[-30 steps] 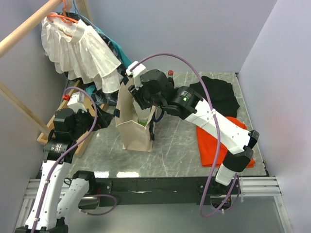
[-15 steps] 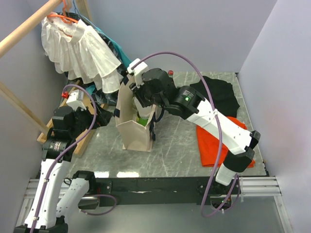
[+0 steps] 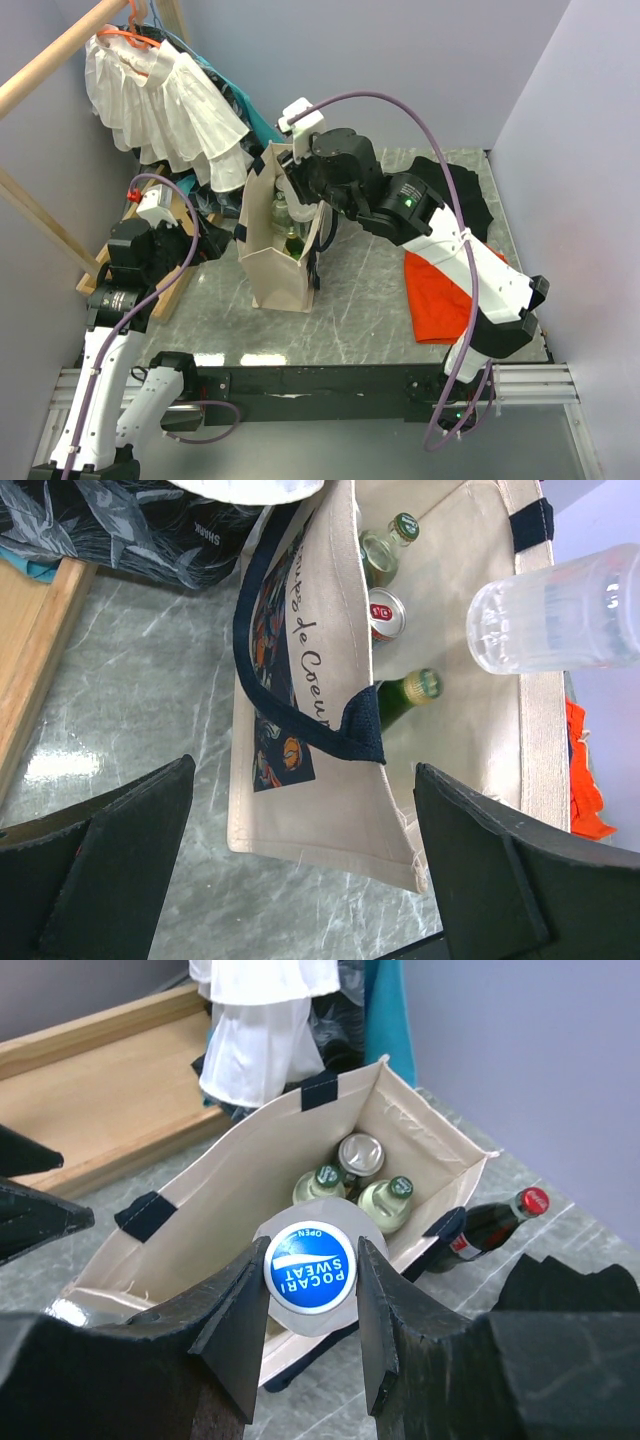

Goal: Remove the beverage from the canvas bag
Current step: Take out the drink from the canvas bag, then place the drink at the center of the board.

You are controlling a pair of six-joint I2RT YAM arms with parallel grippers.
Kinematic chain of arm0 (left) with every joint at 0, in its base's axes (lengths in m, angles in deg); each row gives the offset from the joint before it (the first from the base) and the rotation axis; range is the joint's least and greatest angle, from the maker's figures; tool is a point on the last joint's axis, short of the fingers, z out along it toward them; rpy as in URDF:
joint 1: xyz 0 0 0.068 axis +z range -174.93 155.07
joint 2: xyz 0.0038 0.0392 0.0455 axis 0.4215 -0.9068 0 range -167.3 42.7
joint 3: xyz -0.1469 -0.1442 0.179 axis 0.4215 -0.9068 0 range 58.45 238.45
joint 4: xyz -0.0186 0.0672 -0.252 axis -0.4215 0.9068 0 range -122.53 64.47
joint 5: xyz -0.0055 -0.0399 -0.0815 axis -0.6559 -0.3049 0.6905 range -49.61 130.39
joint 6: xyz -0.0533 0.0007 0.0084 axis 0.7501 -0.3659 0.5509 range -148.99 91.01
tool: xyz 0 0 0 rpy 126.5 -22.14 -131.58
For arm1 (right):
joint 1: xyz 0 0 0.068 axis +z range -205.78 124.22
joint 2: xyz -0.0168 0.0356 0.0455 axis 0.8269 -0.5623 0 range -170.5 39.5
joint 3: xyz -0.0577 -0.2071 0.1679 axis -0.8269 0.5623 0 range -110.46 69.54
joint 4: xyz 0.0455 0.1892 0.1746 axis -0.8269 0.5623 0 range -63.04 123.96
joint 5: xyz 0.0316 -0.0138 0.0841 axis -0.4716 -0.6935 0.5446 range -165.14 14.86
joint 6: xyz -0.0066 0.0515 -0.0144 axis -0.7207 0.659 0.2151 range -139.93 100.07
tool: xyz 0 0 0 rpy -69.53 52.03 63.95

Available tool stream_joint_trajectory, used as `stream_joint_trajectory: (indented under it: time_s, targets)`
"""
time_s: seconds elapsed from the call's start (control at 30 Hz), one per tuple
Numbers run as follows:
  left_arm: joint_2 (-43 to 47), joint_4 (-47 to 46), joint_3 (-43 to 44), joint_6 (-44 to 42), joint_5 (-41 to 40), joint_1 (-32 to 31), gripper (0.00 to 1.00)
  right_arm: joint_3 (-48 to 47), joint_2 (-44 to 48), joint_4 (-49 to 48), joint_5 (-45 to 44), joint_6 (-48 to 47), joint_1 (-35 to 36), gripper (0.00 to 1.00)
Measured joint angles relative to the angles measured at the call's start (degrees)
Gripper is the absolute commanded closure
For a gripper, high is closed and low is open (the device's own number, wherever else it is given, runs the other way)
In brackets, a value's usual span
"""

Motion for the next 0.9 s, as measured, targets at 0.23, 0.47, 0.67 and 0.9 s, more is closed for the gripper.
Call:
stream_joint_trajectory:
  time_s: [0.23,0.47,0.67,0.9]
  targets:
    - [0.0,0.0,0.0,0.1,0.0,0.0,0.04,0.0,1.1,-0.8,-1.0,-0.7,0.0,1.00]
    - [0.0,-0.1,0.0,0.3,0.0,0.0,0.04,0.2,3.8,-2.3,-2.8,-1.7,0.0,1.00]
    - [0.0,-0.7,0.0,0.4,0.0,0.0,0.04,1.2,7.0,-4.1,-5.7,-3.1,0.0,1.00]
    - [0.0,-0.9,0.0,0.5,0.0,0.0,0.04,4.4,8.9,-6.4,-10.0,-4.6,-0.2,1.00]
